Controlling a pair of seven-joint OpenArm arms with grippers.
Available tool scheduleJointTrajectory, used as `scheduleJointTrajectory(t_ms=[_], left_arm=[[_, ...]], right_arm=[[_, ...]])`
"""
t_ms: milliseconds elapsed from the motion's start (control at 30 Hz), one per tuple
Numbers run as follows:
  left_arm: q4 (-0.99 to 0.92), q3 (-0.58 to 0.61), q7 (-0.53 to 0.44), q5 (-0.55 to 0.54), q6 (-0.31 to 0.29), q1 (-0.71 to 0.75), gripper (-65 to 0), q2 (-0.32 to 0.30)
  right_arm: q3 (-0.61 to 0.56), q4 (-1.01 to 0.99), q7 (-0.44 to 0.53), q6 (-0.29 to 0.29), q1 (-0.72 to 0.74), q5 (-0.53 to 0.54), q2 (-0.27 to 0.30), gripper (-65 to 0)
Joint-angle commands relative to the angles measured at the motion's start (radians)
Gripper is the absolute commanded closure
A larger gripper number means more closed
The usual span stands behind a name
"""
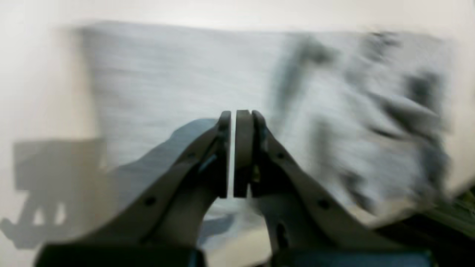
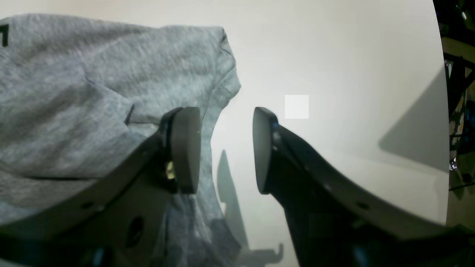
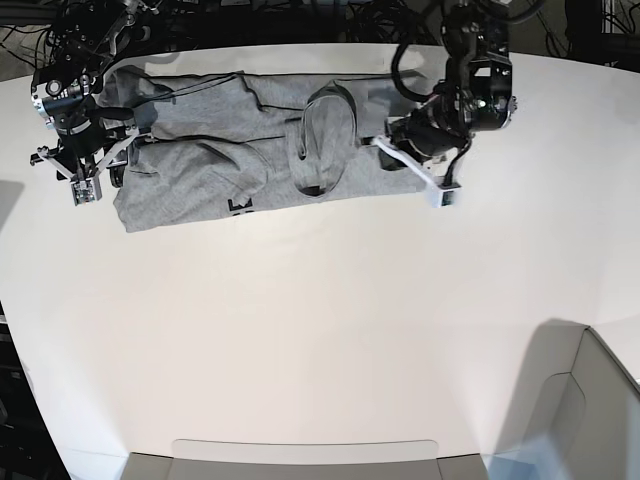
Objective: Fold the T-shirt properly
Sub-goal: 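Push the folded cloth further toward the right gripper with the left gripper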
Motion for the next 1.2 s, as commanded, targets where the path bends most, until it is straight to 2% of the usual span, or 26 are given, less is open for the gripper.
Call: scheduleJointTrajectory(t_ms=[0,233,600,700,867,933,1033,1100,1167], left_arm=[[0.005,0.015,0.004,-0.029,-0.007,-0.004,-1.8,-0.004],[-0.099,0.156,-0.006,-0.029,-0.007,-0.022,-1.8,-0.021],[-0.107,0.4,0.002,-0.034,-0.007,-0.176,-1.8,-0.018],[-0.105,0.432,0.002,-0.035,-0.007,-0.196,-1.8,-0.018],[-0.102,0.43,0.002,-0.032,-0.007,-0.191,-1.8,-0.021],[-0.104,0.43,0.002,-0.029,-0.007,-0.19,-1.8,-0.022],[-0.107,0.43,0.002,-0.029,-0.007,-0.187,-1.8,-0.022],[-0.107,0.43,0.002,-0.029,-0.007,-0.176,-1.8,-0.022],[-0.107,0.43,0.002,-0.029,-0.007,-0.162,-1.8,-0.022]], right_arm=[[0.002,0.015,0.02,0.011,0.01,0.014,0.011,-23.5],[-0.001,0.015,0.02,0.011,0.012,0.015,0.009,-23.5],[0.001,0.015,0.017,0.011,0.012,0.017,0.006,-23.5],[0.001,0.015,0.015,0.011,0.012,0.021,0.005,-23.5],[0.002,0.015,-0.005,0.011,0.001,0.181,0.011,-23.6],[0.004,0.021,-0.128,0.011,0.01,0.27,0.015,-23.6],[0.065,0.016,-0.433,0.011,0.064,0.419,0.077,-23.7],[0.148,-0.025,-0.625,0.011,0.104,0.516,0.109,-23.7],[0.219,-0.092,-0.625,0.011,0.147,0.572,0.143,-23.7]])
